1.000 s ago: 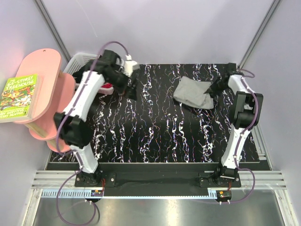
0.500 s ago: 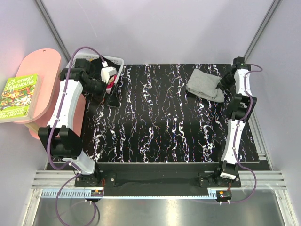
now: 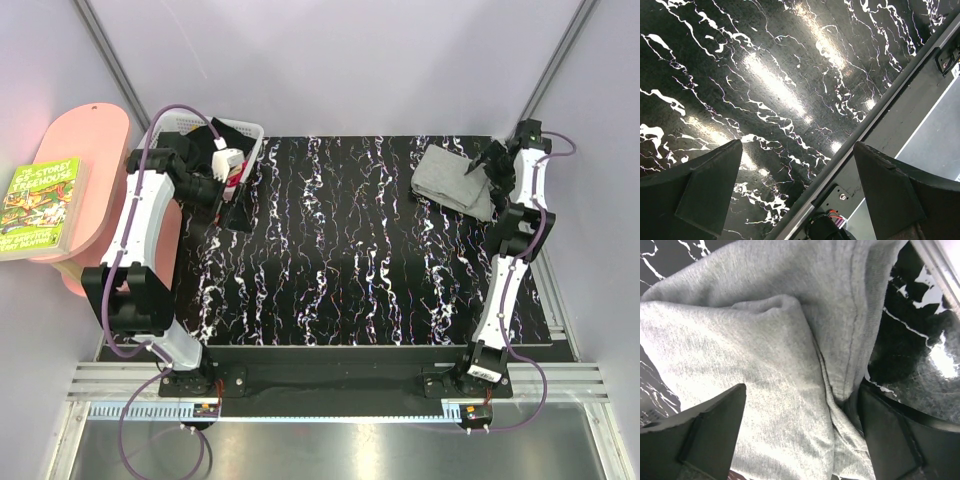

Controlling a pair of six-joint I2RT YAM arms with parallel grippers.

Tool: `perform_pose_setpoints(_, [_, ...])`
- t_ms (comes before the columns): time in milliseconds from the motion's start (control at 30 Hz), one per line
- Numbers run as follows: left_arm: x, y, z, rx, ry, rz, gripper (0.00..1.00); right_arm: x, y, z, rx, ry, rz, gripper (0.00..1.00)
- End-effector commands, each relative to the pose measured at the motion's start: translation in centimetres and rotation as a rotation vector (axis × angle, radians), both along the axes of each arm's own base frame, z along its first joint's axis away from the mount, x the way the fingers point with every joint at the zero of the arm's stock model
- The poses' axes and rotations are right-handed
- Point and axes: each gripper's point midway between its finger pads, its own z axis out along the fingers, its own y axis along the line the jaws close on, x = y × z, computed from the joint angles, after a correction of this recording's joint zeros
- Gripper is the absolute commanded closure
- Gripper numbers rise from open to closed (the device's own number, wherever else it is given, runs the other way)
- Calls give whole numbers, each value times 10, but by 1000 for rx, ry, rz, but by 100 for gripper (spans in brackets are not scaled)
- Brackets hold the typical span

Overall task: Fold and stack the t-shirts
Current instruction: Put the neatly folded tshirt into the corner of the board with the right arm

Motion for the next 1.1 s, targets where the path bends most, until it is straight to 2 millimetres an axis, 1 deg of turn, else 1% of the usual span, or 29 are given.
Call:
perform_pose_setpoints(0, [5,-5,4,-51,-12,-20,1,-7,-12,-3,-54,23,19,0])
perform_pose_setpoints(67, [5,-6,4,-58,-10,-20,1,-4,-16,22,-80,-15,4,0])
perform_pose_setpoints(100, [4,-7,6,-61,-11,-22,1,-3,-20,52,-111,-60,-9,0])
perform_pose_setpoints(167, [4,-8,8,-70,-18,-23,1,-7,-30,76,-173,-74,-50,0])
perform_pose_setpoints(200, [4,-8,9,-72,-19,-24,1,-10,-33,102,-203,-106,-65,0])
perform_pose_setpoints(233, [4,-8,11,-72,-26,-23,1,-14,-39,113,-238,-107,-95,0])
perform_pose_setpoints(267, [4,-8,13,-73,-29,-22,1,-23,-46,120,-279,-86,-123,0])
perform_pose_setpoints(300, [3,-8,14,-71,-33,-26,1,-28,-49,141,-311,-104,-145,0])
perform_pose_setpoints(333, [3,-8,15,-72,-37,-25,1,-34,-54,149,-344,-101,-173,0])
perform_pose_setpoints(367, [2,-8,16,-72,-40,-26,1,-37,-51,149,-347,-89,-169,0])
perform_pose_setpoints(400, [2,-8,17,-73,-43,-26,1,-40,-45,162,-341,-111,-163,0])
perform_pose_setpoints(433, [1,-8,16,-73,-40,-27,1,-35,-24,165,-276,-138,-119,0])
perform_pose_setpoints(467, [1,-8,15,-73,-39,-28,1,-32,-8,157,-237,-138,-81,0])
perform_pose_setpoints(500, [2,-8,15,-71,-39,-28,1,-30,6,160,-202,-153,-50,0])
perform_pose_setpoints(533, [2,-8,14,-72,-35,-27,1,-25,37,155,-157,-156,13,0])
perform_pose_setpoints(567, [2,-8,14,-73,-34,-27,1,-23,49,149,-137,-149,42,0])
perform_pose_setpoints(600, [3,-9,14,-75,-33,-26,1,-20,64,136,-117,-128,72,0])
perform_pose_setpoints(633, [4,-9,15,-77,-34,-28,1,-16,78,132,-89,-131,106,0])
perform_pose_setpoints(667, [4,-9,15,-77,-35,-27,1,-13,98,125,-73,-125,143,0])
perform_pose_setpoints(700, [4,-9,15,-74,-36,-27,1,-10,107,107,-57,-98,162,0])
perform_pose_setpoints(733, [4,-7,16,-68,-39,-24,1,-7,115,106,-38,-102,175,0])
perform_pose_setpoints(767, [4,-7,16,-63,-44,-24,1,-6,123,99,-27,-88,186,0])
perform_pose_setpoints(800, [4,-6,16,-57,-47,-23,1,-6,124,87,-16,-67,181,0])
perform_pose_setpoints(867, [4,-3,17,-48,-57,-19,1,-7,124,78,-10,-45,170,0])
perform_pose_setpoints(1067, [6,-2,18,-58,-60,-15,1,-18,112,51,-73,34,170,0])
